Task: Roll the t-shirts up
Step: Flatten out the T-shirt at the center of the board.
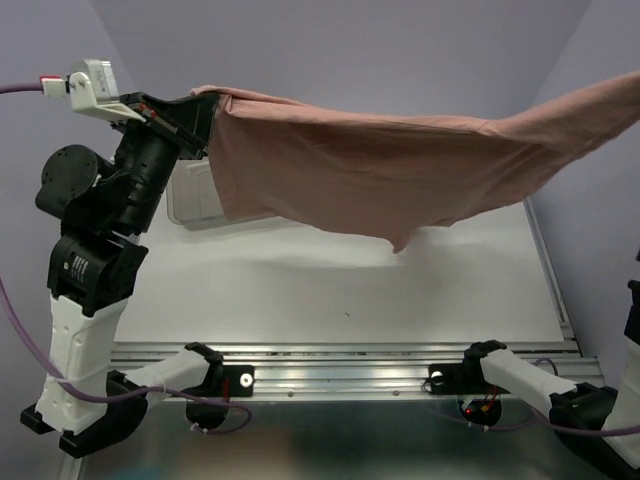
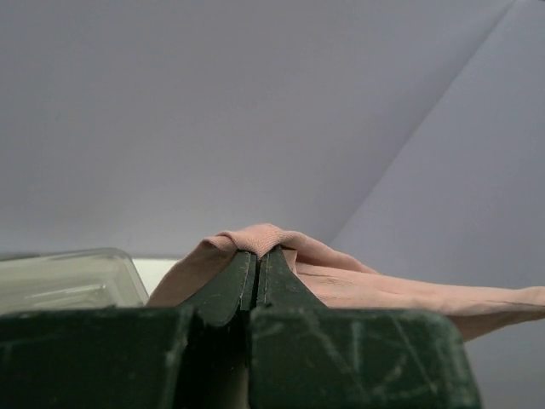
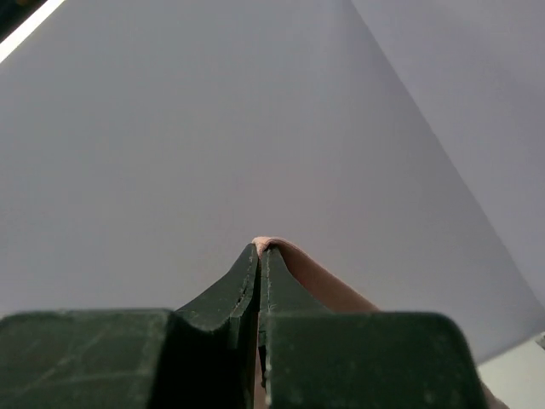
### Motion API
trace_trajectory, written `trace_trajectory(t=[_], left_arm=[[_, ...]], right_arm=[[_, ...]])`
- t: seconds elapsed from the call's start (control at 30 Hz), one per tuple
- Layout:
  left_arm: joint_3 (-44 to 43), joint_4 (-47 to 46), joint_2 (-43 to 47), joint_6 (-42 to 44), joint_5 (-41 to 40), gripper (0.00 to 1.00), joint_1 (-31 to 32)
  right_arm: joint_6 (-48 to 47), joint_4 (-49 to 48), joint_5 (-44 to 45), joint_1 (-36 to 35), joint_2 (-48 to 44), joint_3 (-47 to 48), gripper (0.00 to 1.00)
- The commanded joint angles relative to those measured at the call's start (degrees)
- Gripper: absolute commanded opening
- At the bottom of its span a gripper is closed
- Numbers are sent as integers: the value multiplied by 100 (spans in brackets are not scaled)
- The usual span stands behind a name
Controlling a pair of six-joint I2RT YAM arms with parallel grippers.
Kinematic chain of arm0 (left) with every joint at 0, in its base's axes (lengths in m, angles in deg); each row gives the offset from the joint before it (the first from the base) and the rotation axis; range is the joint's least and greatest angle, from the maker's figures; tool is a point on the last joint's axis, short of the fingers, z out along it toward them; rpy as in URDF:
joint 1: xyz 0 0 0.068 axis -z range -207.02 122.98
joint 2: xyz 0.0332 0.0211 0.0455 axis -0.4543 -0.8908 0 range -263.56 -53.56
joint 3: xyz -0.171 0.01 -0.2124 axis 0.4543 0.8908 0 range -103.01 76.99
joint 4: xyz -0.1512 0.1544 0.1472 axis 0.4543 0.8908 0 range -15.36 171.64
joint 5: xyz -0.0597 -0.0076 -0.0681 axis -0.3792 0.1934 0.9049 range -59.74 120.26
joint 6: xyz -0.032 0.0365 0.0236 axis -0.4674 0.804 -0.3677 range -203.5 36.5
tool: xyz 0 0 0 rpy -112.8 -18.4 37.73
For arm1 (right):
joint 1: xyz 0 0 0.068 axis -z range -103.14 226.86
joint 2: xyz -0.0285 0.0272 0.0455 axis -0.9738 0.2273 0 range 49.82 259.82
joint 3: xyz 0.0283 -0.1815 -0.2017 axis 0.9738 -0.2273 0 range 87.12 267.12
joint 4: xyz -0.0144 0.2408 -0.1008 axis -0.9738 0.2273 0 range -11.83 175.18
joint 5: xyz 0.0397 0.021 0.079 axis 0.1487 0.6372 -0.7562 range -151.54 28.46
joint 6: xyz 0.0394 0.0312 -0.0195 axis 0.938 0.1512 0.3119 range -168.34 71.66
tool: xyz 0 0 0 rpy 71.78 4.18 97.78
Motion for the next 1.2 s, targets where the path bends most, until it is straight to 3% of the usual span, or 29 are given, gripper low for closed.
trace_trajectory(t=[0.0, 0.23, 0.57, 0.77, 0.93, 1.1, 1.17], left_arm=[[-394, -219, 109, 86, 384, 0, -4], [-500, -219, -312, 113, 454, 0, -4], [-763, -764, -2621, -98, 1438, 0, 5], [-1263, -843, -4053, 15, 1755, 0, 14], [-1783, -1054, -5127, 174, 1984, 0, 49], [-2677, -1116, -6331, 288, 2274, 0, 57], [-3014, -1098, -6867, 288, 2440, 0, 49]], right_arm=[[-285, -552, -93, 36, -317, 209, 1], [-328, -509, 116, 36, -756, 69, 1], [-978, 46, 2320, 36, -345, -1512, 1], [-926, 54, 2955, 36, 349, -2583, 1], [-523, 46, 2712, 473, 711, -3393, 1], [268, 107, 1141, 1957, 1185, -4254, 1], [550, 107, 856, 2189, 1606, -4378, 1]])
